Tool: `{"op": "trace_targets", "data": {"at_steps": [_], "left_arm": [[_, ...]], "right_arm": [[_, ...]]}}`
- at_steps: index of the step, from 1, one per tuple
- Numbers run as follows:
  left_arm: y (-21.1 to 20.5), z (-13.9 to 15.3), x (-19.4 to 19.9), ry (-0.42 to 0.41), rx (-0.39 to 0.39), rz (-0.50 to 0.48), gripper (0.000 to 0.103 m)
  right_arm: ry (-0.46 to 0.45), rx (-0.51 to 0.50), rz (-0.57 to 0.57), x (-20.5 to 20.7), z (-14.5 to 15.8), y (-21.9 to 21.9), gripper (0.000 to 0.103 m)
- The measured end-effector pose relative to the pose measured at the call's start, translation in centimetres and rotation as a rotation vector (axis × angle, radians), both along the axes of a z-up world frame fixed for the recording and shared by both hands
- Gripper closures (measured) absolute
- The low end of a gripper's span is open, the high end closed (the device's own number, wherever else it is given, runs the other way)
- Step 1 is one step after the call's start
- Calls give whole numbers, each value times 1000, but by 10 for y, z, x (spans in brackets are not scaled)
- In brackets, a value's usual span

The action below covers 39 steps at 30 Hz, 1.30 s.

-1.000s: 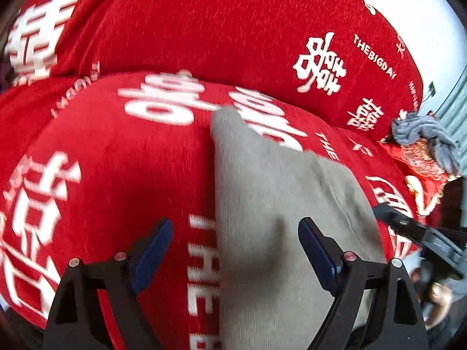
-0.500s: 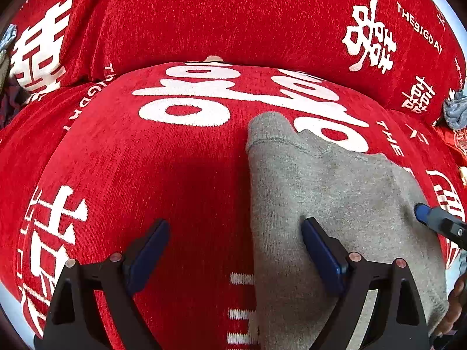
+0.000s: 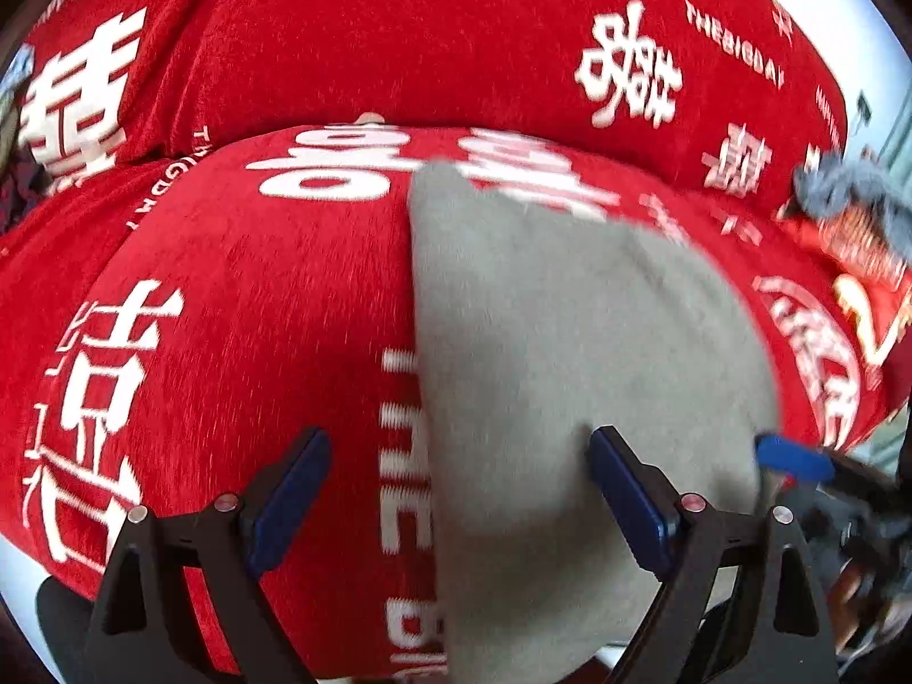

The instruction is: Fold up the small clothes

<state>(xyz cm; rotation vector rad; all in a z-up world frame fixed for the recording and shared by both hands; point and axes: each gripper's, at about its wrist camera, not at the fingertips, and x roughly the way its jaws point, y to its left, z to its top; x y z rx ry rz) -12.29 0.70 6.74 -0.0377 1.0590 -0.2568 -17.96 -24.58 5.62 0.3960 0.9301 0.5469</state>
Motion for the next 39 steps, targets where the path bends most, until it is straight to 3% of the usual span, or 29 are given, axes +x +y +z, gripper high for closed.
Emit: {"op": "trace_targets", "data": {"at_steps": [4, 7, 11, 14, 16, 18, 19, 20, 24, 27, 33, 39], "left_arm": [[6, -11, -10, -6, 6, 43, 0], [10, -12, -12, 3, -9, 46, 0], [4, -2, -25, -53, 58, 39, 0], [3, 4, -35, -80, 42, 24, 0], [1, 4, -38, -81, 49, 20, 0], [-2, 0, -39, -81, 91, 17, 0], [-2, -2, -38, -80, 98, 15, 0], [-1, -2, -38, -74, 94, 16, 0], [-2, 10, -45, -118, 135, 43, 0], [-8, 18, -48, -138, 160, 42, 0], [-10, 24, -53, -134, 140, 73, 0], [-8, 25, -58, -103, 81, 82, 0]], "right_arm": [[-14, 0, -16, -6, -6, -6, 44], [-21, -38, -19, -12, -4, -4, 45], [-65, -106, -12, -27, 11, 6, 42], [-91, -47, 53, -38, 19, 16, 36], [-74, -32, 73, -40, 12, 21, 33], [0, -93, 23, -34, -8, 20, 32], [35, -113, -14, -31, -17, 16, 33], [46, -97, -38, -32, -21, 10, 40], [-23, -129, -85, -47, 0, 8, 40], [-99, -221, -138, -56, 22, 18, 22], [-134, -350, -197, -59, 45, 35, 22], [-131, -358, -230, -66, 46, 37, 22]]}}
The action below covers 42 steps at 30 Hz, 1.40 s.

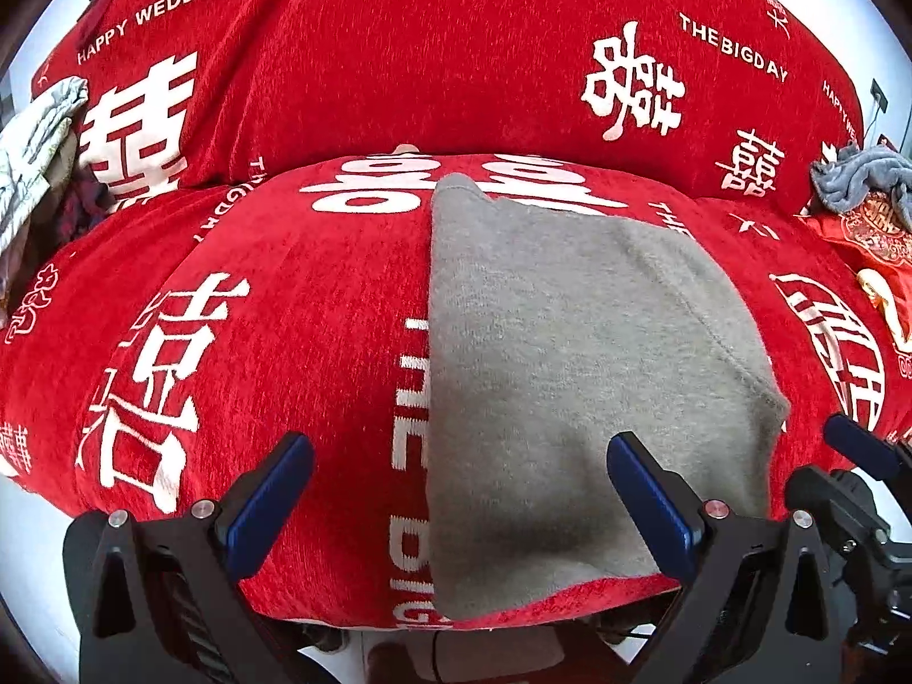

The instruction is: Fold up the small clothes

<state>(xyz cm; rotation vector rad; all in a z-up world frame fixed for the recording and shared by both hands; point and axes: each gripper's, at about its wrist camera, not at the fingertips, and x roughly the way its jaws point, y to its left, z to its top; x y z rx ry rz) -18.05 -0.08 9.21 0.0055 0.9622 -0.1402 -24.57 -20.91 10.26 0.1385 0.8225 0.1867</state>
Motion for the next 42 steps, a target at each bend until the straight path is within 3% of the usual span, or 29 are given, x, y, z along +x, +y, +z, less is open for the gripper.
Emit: {"op": "trace_targets", "data": {"at_steps": [15, 23, 29, 42], "left_arm": [[-2, 3, -11, -14, 10, 20, 0], [9, 7, -11, -36, -6, 81, 0], [17, 1, -7, 25, -72, 92, 0], [18, -4, -6, 62, -78, 83, 0]], "right_arm": [[20, -34, -14, -1, -4, 9, 22], [24, -60, -8, -1, -5, 15, 22], [23, -85, -3, -3, -5, 21, 22], [33, -114, 2, -2, -6, 27, 22]]}}
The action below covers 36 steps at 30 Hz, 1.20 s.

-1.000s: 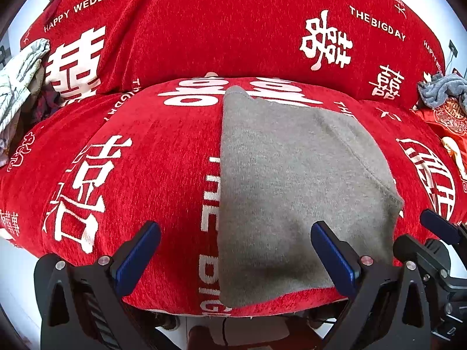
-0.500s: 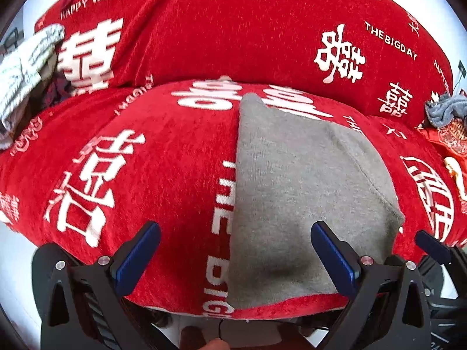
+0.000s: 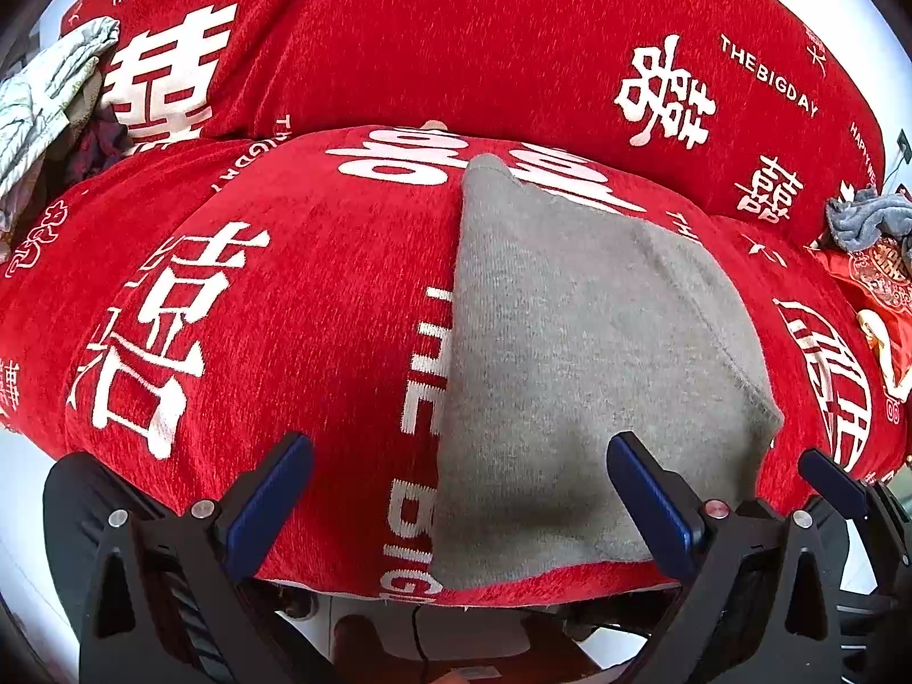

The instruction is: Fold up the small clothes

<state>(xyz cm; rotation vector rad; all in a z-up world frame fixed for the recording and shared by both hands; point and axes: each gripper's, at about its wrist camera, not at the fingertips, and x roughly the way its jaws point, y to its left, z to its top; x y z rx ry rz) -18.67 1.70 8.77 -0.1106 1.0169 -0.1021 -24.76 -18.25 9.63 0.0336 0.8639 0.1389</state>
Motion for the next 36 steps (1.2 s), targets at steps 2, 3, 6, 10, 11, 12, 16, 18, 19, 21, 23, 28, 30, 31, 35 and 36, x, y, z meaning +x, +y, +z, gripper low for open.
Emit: {"op": "trace_targets", "data": {"at_steps": [2, 3, 6, 10, 11, 12, 16, 18, 19, 21, 23, 28, 30, 31, 35, 36], "left_arm": [[0, 0, 0, 1, 7, -3, 0], [-1, 0, 0, 1, 10, -6, 0], [-3, 0, -1, -2, 26, -14, 0], [-5, 2, -2, -11, 43, -16, 0], [-6, 2, -2, -13, 49, -17, 0], [-6, 2, -2, -14, 56, -15, 0], [-5, 1, -2, -17, 80, -9, 0], [-5, 1, -2, -15, 85, -7, 0], [-5, 1, -2, -14, 83, -8, 0], [-5, 1, -2, -12, 81, -10, 0], [-5, 1, -2, -12, 82, -12, 0], [-7, 1, -2, -14, 85, -19, 0], [-7, 1, -3, -14, 85, -23, 0], [-7, 1, -3, -14, 85, -23, 0], [-8, 1, -3, -14, 90, -22, 0], [-8, 2, -3, -17, 91, -20, 0]], "right_arm": [[1, -7, 1, 0, -1, 1, 22], [1, -10, 2, -1, -1, 2, 22], [-2, -18, 2, -2, -1, 4, 22], [-3, -22, 2, -2, -1, 5, 22], [-3, -23, 3, -2, -1, 4, 22], [-3, -23, 2, -2, -1, 4, 22], [-2, -26, 2, -2, -1, 5, 22], [-3, -28, 3, -2, 0, 6, 22], [-3, -29, 4, -2, 0, 6, 22], [-3, -32, 4, -2, 0, 6, 22], [-4, -36, 5, -3, 0, 7, 22], [-6, -46, 15, -2, 0, 7, 22], [-7, -47, 17, -2, 0, 7, 22], [-7, -47, 16, -2, 0, 7, 22], [-6, -46, 16, -2, 0, 7, 22], [-6, -46, 15, -2, 0, 7, 22]]}}
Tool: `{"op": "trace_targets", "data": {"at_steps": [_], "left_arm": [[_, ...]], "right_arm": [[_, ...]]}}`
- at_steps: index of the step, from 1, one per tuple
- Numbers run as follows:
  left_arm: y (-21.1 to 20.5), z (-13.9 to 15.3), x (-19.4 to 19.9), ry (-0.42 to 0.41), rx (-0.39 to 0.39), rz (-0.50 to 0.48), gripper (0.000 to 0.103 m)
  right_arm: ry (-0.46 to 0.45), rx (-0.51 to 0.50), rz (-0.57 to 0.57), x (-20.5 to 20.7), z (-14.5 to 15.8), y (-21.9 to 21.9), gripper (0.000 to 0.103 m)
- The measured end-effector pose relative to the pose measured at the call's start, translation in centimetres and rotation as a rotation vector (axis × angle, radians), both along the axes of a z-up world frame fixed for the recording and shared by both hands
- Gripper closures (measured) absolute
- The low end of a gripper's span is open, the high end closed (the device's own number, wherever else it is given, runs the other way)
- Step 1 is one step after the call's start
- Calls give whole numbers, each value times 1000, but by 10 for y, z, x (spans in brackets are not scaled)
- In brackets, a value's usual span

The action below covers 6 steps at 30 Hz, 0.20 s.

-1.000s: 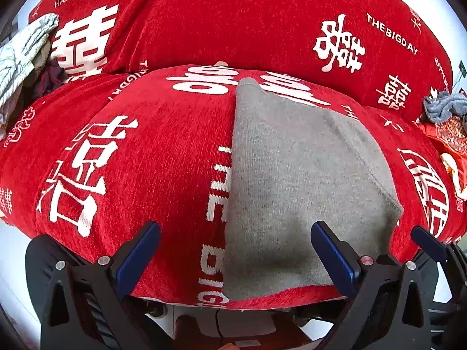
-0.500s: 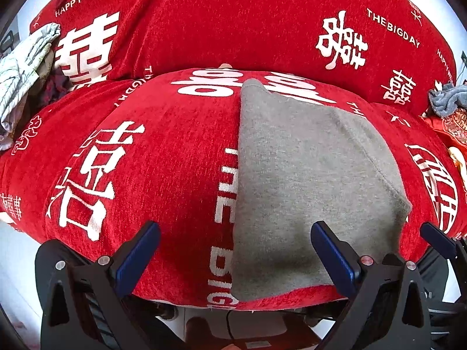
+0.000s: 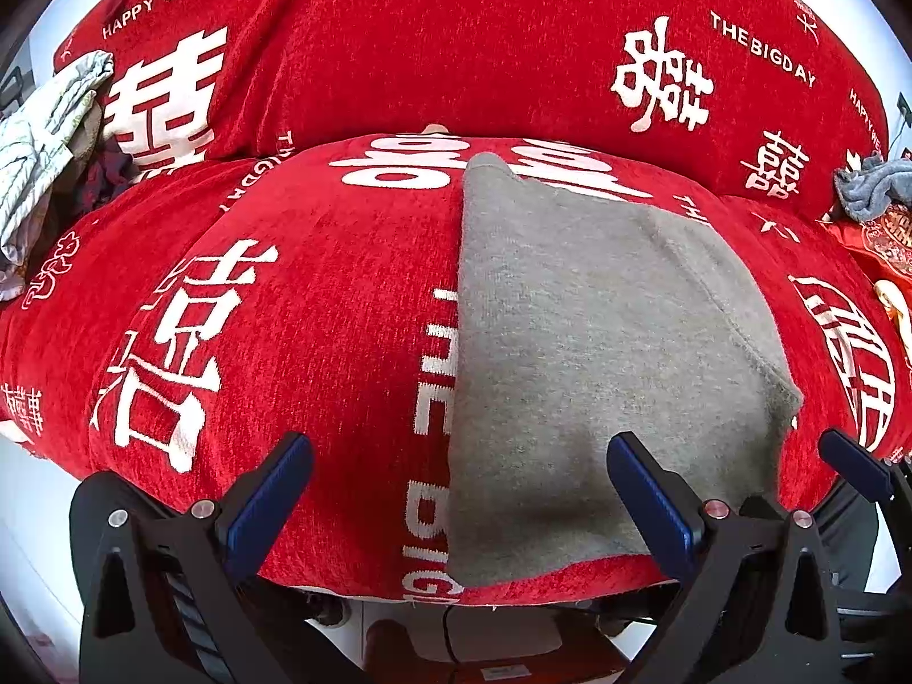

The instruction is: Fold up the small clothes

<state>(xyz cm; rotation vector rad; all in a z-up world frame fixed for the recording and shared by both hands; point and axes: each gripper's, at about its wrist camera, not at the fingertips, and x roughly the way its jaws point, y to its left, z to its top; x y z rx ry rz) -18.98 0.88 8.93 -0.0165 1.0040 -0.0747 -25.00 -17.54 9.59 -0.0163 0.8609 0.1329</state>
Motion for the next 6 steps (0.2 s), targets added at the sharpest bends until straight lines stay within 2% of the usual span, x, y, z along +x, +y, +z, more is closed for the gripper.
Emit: {"op": "trace_targets", "data": {"at_steps": [4, 6], "left_arm": [[1, 4, -4, -52, 53, 33, 0], [2, 6, -5, -55, 46, 26, 0]], "right_arm": [[1, 0, 0, 0, 0, 0, 22], [3, 1, 0, 1, -1, 0, 22]]}}
